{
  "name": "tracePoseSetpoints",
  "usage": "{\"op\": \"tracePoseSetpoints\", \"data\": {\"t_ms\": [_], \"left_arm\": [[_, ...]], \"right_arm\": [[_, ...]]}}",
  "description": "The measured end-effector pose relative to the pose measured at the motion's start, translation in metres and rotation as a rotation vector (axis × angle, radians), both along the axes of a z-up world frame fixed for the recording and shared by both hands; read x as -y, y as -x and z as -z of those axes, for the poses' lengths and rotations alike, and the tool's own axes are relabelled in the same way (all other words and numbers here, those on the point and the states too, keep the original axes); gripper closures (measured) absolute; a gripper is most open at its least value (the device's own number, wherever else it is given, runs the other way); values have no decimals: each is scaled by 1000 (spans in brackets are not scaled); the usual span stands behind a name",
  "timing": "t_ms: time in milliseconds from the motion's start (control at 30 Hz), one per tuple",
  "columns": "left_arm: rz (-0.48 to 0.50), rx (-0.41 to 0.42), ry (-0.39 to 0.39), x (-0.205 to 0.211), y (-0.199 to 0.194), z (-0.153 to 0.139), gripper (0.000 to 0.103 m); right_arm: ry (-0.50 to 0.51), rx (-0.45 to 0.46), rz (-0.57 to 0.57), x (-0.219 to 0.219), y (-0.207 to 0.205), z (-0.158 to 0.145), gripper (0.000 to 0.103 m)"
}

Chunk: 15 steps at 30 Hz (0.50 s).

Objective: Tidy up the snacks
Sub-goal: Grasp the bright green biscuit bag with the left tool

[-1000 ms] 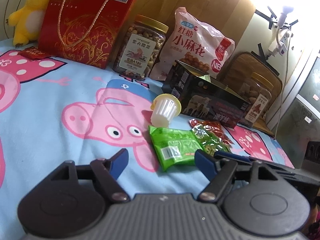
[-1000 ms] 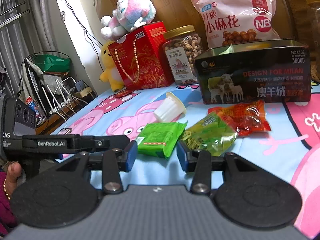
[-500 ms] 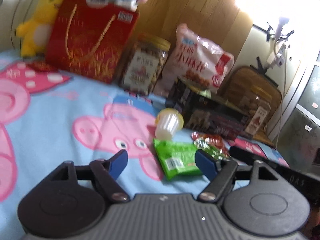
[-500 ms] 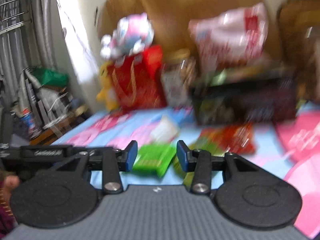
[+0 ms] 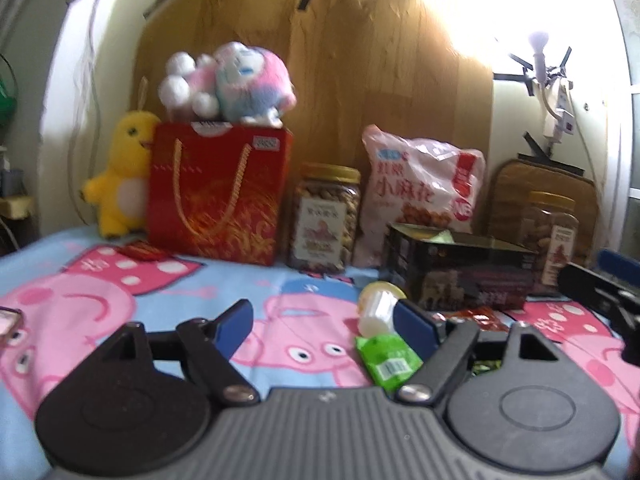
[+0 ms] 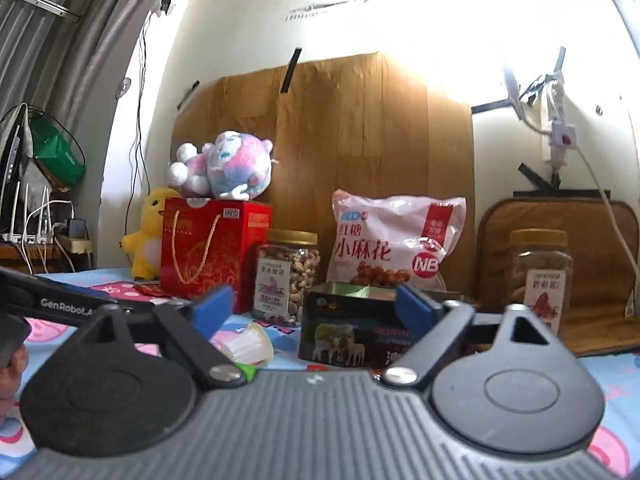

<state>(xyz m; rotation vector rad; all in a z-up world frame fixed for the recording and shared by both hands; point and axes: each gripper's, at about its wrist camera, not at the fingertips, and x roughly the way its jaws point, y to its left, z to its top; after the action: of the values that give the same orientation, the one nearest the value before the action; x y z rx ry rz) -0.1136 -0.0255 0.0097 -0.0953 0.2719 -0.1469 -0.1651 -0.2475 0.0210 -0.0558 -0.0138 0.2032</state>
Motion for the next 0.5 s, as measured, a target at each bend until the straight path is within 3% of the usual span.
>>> {"op": "tracePoseSetpoints", "data": {"t_ms": [100,200,333,400,500], "left_arm": [[-32,63,-2,0,12,-2,0],[-47,97,-13,1,18,-3,0],[-60,59,-9,0,12,-4,0],[-66,28,12,-5,9,-3,1],[-2,-51,39,-13,-1,-7,11]], "right_arm": [[-18,19,31,2,1,0,5],[-17,1,33,1,-1,0,4],[-10,-42,8,-1,-5,0,5],[-33,-102,-11,2,-12,-1,17],[-96,-270,-95,7,-28,-5,50]]}}
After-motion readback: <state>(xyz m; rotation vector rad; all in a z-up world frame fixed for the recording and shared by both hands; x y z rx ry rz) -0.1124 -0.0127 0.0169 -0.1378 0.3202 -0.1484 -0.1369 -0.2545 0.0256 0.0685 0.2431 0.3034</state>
